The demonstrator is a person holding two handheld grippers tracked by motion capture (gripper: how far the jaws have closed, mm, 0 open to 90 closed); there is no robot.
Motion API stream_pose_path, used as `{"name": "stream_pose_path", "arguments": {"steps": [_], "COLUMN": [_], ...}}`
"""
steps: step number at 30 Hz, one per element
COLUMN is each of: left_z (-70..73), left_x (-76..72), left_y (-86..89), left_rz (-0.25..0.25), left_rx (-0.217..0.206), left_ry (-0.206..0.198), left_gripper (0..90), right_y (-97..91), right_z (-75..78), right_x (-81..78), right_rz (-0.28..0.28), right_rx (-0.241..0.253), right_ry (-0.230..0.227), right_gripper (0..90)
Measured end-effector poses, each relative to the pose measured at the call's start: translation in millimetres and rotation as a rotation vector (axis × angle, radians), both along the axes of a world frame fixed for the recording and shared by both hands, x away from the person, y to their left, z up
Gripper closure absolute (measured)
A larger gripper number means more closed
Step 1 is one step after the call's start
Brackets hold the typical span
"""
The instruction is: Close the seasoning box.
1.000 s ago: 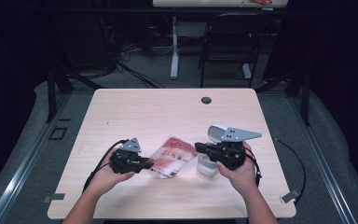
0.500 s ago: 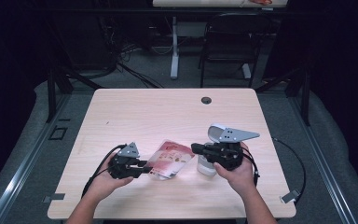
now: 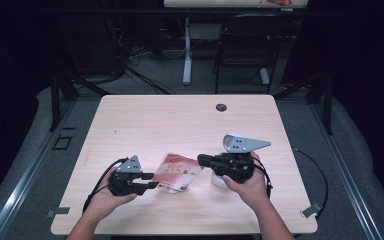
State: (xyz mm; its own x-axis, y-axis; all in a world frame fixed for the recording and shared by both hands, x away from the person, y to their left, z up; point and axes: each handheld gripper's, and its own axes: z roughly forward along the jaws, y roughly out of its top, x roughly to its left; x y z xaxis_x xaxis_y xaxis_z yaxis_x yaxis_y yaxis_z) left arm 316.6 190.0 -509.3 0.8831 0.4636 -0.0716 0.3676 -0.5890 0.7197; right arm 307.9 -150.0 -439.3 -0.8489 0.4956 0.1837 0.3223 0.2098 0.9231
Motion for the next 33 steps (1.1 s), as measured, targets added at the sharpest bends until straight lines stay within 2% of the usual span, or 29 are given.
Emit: {"name": "stream_pose_path", "arguments": {"steps": [6,15,19,30,33], "left_z": [0.0,5.5,6.0,9.4,10.6], "left_x": [-3.3,-8.1,-9.0,-10.7,-10.8], "left_y": [7.3,25.1,27.9,34.9,37.3], "left_rz": [0.014,0.057,0.065,0.087,0.097], "left_rx": [-0.009,-0.073,-0.075,-0.093,-0.095], "left_ry": [-0.003,0.001,-0.007,-0.011,-0.020], "left_gripper": [65.4,60.5,57.3,52.7,49.5], "right_y": [15.3,47.3,56.5,62.0,59.0], "right_z": [3.6,13.9,17.2,24.9,26.8], "right_x": [0.3,-2.7,-2.8,-4.3,-5.2], "right_rz": [0.024,0.060,0.058,0.049,0.027], "right_rx": [-0.011,-0.090,-0.107,-0.093,-0.085], "right_ry": [-0.002,-0.011,-0.012,-0.010,-0.035], "right_gripper": [86.1,84.8,82.7,70.1,63.6]}}
